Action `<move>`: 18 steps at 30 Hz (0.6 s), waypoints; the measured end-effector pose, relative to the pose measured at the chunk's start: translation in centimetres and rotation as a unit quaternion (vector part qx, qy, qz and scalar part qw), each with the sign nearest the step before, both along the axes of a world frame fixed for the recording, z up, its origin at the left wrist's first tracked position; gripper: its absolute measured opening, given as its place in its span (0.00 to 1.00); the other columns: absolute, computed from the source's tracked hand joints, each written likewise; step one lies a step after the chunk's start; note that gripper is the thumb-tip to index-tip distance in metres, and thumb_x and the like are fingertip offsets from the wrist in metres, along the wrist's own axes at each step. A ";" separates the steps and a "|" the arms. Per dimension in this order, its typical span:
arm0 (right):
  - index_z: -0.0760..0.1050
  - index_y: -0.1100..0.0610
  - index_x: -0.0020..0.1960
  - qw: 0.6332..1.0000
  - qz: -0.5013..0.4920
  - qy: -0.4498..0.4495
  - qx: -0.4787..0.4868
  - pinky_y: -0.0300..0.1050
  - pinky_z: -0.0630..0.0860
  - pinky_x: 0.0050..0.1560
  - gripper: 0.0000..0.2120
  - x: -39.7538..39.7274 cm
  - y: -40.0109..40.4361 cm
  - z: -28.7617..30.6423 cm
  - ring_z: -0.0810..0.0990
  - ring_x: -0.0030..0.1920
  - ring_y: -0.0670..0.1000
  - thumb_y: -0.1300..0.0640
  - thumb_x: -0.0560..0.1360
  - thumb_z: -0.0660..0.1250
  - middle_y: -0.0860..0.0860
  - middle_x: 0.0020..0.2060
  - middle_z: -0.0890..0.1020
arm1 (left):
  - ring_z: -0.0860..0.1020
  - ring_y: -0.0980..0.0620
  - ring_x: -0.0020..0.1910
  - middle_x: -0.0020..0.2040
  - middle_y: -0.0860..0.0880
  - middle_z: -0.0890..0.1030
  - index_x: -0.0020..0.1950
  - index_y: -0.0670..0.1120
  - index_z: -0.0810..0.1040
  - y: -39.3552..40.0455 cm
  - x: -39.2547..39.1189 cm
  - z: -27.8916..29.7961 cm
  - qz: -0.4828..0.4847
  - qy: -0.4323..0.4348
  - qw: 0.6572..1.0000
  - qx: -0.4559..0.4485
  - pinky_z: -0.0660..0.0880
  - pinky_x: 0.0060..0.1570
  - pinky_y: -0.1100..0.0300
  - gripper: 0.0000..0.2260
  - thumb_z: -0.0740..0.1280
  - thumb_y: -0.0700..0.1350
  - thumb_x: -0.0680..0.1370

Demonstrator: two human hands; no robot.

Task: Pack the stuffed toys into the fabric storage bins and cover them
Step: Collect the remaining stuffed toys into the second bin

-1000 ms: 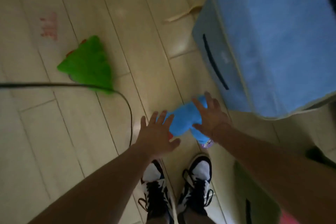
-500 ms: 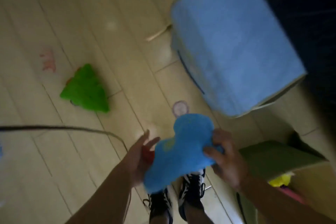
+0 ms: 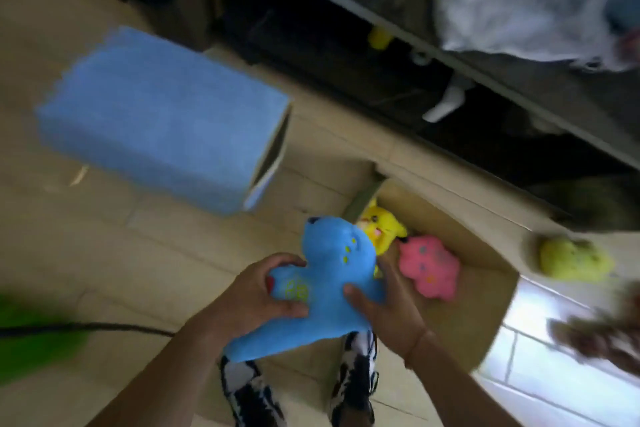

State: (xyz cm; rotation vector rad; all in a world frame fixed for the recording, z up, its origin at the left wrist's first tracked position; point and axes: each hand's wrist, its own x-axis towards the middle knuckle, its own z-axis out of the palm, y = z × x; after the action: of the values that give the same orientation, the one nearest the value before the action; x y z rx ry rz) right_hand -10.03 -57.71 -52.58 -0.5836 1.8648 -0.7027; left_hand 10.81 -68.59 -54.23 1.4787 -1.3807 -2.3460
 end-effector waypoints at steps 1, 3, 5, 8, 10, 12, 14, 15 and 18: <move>0.70 0.49 0.63 0.998 -0.060 -0.020 0.005 0.54 0.80 0.53 0.46 -1.2 1.9 -0.2 0.83 0.50 0.50 0.30 0.51 0.77 0.51 0.51 0.83 | 0.82 0.58 0.46 0.53 0.54 0.82 0.55 0.60 0.78 0.6 -1.7 0.0 -0.023 -0.008 0.999 -0.031 0.79 0.47 0.62 0.31 0.82 0.50 0.54; 0.72 0.52 0.60 0.989 -0.145 -0.023 -0.001 0.52 0.81 0.50 0.43 -4.8 6.4 -0.2 0.83 0.49 0.53 0.33 0.51 0.78 0.57 0.51 0.83 | 0.80 0.60 0.49 0.57 0.56 0.79 0.58 0.60 0.75 2.7 -6.6 -0.2 -0.061 0.001 0.996 -0.064 0.77 0.50 0.66 0.33 0.83 0.46 0.58; 0.71 0.52 0.58 0.976 -0.218 -0.005 -0.003 0.46 0.81 0.47 0.36 -7.7 10.2 -0.6 0.83 0.47 0.50 0.39 0.56 0.79 0.61 0.53 0.81 | 0.79 0.60 0.53 0.59 0.57 0.77 0.61 0.58 0.74 5.0 -11.1 -1.0 -0.096 0.012 0.991 -0.096 0.76 0.54 0.66 0.32 0.82 0.46 0.60; 0.65 0.51 0.66 0.964 -0.264 -0.001 0.019 0.37 0.79 0.44 0.32 -11.3 14.5 -2.2 0.83 0.46 0.42 0.50 0.67 0.76 0.59 0.56 0.81 | 0.76 0.57 0.55 0.58 0.55 0.76 0.61 0.54 0.76 7.8 -17.5 -2.7 -0.177 0.008 0.970 -0.167 0.73 0.55 0.65 0.27 0.80 0.45 0.65; 0.59 0.48 0.71 0.963 -0.264 0.016 0.051 0.42 0.79 0.48 0.40 -13.1 16.5 -4.0 0.82 0.50 0.44 0.44 0.66 0.75 0.56 0.57 0.81 | 0.76 0.55 0.55 0.58 0.53 0.76 0.61 0.50 0.77 9.1 -20.9 -4.0 -0.214 -0.016 0.952 -0.217 0.71 0.55 0.66 0.24 0.78 0.43 0.67; 0.56 0.45 0.72 0.961 -0.264 0.006 0.080 0.53 0.79 0.54 0.44 -14.5 17.8 -5.4 0.81 0.55 0.50 0.40 0.63 0.75 0.54 0.57 0.80 | 0.75 0.53 0.59 0.60 0.51 0.75 0.62 0.49 0.77 10.3 -23.6 -5.5 -0.248 -0.043 0.935 -0.250 0.68 0.58 0.68 0.23 0.77 0.41 0.68; 0.55 0.48 0.74 0.964 -0.241 0.003 0.111 0.58 0.76 0.60 0.39 -15.6 18.8 -7.3 0.79 0.60 0.55 0.53 0.70 0.73 0.56 0.61 0.78 | 0.70 0.49 0.68 0.69 0.49 0.70 0.66 0.50 0.74 11.3 -25.3 -6.9 -0.309 -0.087 0.904 -0.284 0.64 0.66 0.64 0.25 0.75 0.43 0.70; 0.55 0.49 0.74 0.965 -0.217 0.012 0.147 0.58 0.74 0.62 0.38 -16.1 19.0 -8.0 0.77 0.62 0.56 0.55 0.71 0.72 0.56 0.63 0.77 | 0.64 0.47 0.73 0.75 0.49 0.64 0.70 0.53 0.70 11.8 -25.7 -7.5 -0.366 -0.140 0.870 -0.300 0.62 0.70 0.58 0.29 0.74 0.47 0.71; 0.62 0.54 0.73 0.951 -0.127 0.040 0.280 0.50 0.72 0.63 0.32 -17.5 18.8 -8.9 0.74 0.65 0.59 0.55 0.72 0.70 0.57 0.65 0.75 | 0.47 0.43 0.79 0.80 0.53 0.45 0.76 0.59 0.57 12.4 -25.9 -8.1 -0.511 -0.275 0.755 -0.304 0.53 0.73 0.40 0.35 0.69 0.60 0.73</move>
State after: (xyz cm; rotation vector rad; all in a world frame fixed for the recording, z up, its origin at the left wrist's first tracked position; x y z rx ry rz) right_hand -27.54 -38.94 -61.45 -0.0041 2.1154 -0.2807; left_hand -15.12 -56.20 -62.33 1.3721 -3.3563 -1.3017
